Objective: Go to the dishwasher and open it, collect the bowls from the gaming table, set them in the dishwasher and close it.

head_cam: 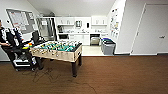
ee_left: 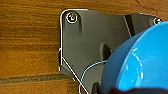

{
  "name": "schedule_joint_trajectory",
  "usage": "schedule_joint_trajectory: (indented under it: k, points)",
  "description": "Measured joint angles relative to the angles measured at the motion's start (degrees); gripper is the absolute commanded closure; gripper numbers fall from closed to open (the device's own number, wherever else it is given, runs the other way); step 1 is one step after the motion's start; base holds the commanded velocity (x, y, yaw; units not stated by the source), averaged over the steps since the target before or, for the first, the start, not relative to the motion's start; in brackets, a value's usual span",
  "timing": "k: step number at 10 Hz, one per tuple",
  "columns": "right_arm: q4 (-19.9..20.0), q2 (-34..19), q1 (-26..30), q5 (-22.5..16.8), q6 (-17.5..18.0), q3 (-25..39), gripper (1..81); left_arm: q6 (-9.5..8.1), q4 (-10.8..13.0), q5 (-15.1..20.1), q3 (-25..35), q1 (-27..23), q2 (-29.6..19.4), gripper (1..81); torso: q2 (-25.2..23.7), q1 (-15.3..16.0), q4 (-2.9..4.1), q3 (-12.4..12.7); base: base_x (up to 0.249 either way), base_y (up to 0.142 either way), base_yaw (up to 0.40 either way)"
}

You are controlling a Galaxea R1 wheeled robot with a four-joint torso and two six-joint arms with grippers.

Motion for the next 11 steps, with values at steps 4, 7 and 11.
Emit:
schedule_joint_trajectory:
  k: [4, 7, 11]
  points:
    - [0.02, 0.29, 0.35, 0.00, 0.00, 0.02, 81.1, 0.00, -0.02, 0.05, -0.05, -0.02, 0.24, 81.1, 0.00, 0.02, 0.00, 0.00, 0.132, -0.072, 0.000]
    - [0.02, 0.30, 0.35, -0.21, 0.00, -0.09, 81.1, 0.00, -0.02, -0.06, 0.00, 0.11, 0.28, 81.1, 0.00, 0.02, 0.00, 0.00, 0.136, -0.074, 0.000]
    - [0.02, 0.30, 0.40, -0.22, 0.00, -0.11, 81.1, 0.00, -0.02, -0.06, 0.00, 0.13, 0.30, 81.1, 0.00, 0.02, 0.00, 0.00, 0.139, -0.054, 0.000]
